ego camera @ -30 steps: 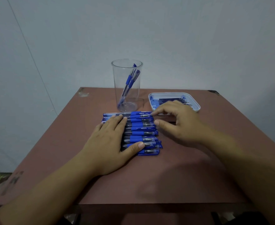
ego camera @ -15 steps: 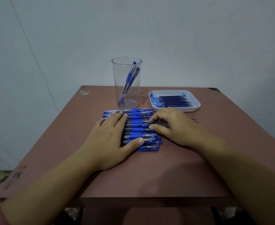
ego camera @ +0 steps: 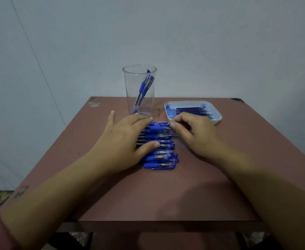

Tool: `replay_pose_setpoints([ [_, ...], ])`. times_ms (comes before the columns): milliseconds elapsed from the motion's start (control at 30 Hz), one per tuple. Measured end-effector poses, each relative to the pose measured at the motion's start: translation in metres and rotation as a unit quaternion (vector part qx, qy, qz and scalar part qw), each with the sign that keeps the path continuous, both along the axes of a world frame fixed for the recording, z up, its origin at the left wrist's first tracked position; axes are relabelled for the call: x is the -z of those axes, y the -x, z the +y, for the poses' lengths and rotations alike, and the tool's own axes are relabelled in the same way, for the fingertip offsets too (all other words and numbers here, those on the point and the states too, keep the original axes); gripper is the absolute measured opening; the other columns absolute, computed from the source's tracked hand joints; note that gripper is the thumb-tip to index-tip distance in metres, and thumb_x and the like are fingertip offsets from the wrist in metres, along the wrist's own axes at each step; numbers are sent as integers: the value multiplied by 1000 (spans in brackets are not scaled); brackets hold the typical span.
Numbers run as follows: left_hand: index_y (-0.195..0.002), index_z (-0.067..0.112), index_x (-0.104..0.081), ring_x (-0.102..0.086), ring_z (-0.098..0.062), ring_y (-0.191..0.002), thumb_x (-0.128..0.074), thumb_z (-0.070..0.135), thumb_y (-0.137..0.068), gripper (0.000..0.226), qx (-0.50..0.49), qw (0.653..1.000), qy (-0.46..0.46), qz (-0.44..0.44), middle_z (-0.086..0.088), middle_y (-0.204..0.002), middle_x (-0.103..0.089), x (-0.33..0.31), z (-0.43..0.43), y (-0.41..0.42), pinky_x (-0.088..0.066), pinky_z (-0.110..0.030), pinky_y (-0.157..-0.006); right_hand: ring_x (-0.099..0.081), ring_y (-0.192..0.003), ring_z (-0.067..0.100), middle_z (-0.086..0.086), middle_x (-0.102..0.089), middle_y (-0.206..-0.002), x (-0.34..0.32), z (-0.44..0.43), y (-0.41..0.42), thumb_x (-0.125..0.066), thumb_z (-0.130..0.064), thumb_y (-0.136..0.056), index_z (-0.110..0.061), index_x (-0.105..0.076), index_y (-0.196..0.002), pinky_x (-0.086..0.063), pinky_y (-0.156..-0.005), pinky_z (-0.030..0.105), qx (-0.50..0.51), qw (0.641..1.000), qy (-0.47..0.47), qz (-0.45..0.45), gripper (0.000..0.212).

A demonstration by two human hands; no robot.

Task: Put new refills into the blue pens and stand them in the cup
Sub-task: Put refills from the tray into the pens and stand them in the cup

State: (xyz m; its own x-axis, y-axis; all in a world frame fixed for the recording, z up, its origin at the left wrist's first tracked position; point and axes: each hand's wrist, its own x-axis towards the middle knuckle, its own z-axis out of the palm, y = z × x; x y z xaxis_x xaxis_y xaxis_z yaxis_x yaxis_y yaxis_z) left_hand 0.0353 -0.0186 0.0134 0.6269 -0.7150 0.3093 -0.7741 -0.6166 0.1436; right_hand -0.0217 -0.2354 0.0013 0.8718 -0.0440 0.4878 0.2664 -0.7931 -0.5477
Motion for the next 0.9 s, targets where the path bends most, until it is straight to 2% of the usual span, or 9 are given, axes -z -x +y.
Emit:
replay_pose_setpoints([
  [100,-139,32,-49,-54,-13,-123,-52,54,-88,56,52,998,30,-6,9,-134,-59,-9,-9,-12,-27,-42,-113,-64,-72,6,-6,-69,-78,-2,-2,0,-58,-25,-96,-22,-66,-89,-49,-66,17,13,996,-88,10,11],
  [167,-133,32,-56,-64,-15,-107,-63,38,-91,44,91,994,61,-21,8,-123,-66,-8,-15,-19,-51,-37,-93,-65,-69,2,-5,-69,-76,-2,-2,0,-58,-23,-95,-17,-67,-91,-49,-64,18,12,987,-157,31,12],
  [200,-130,33,-58,-66,-15,-99,-64,34,-91,39,104,991,77,-38,8,-118,-69,-6,-17,-22,-56,-37,-82,-65,-66,-1,-6,-68,-74,-3,-2,0,-58,-21,-95,-15,-67,-91,-49,-63,16,10,982,-184,39,12],
  [300,-123,34,-62,-67,-10,-90,-59,28,-90,34,118,983,120,-69,12,-109,-71,3,-18,-29,-55,-29,-70,-62,-63,-2,-10,-67,-68,-3,-4,1,-58,-22,-95,-16,-67,-89,-52,-65,20,-4,978,-202,53,12],
  [400,-123,33,-64,-66,-10,-90,-57,26,-91,33,122,981,142,-56,12,-107,-71,10,-16,-32,-55,-29,-73,-66,-77,12,-2,-71,-84,-2,-8,4,-62,-23,-92,-25,-69,-94,-56,-75,29,-42,980,-184,57,7],
  [467,-124,37,-61,-66,-9,-93,-55,28,-93,34,120,982,144,-37,13,-109,-70,13,-14,-34,-56,-32,-76,-66,-83,23,2,-70,-88,-1,-9,6,-66,-21,-89,-31,-69,-99,-55,-77,32,-60,984,-162,52,14],
  [567,-126,45,-53,-63,-5,-95,-48,35,-94,34,108,985,136,3,18,-112,-67,14,-12,-34,-54,-31,-79,-66,-83,25,2,-71,-87,1,-8,4,-68,-20,-88,-35,-69,-99,-56,-78,37,-62,985,-156,34,18],
  [700,-125,50,-52,-62,-3,-92,-49,32,-97,33,84,987,133,38,20,-108,-66,15,-12,-34,-51,-27,-77,-67,-85,31,3,-71,-85,5,-6,-3,-67,-20,-89,-36,-70,-96,-55,-79,49,-55,984,-167,33,17],
  [900,-126,57,-49,-59,4,-86,-47,32,-97,39,76,988,94,101,27,-96,-66,14,-10,-34,-48,-23,-75,-67,-86,33,4,-73,-87,7,-4,-5,-67,-15,-89,-30,-70,-95,-56,-80,47,-47,984,-164,45,16],
])
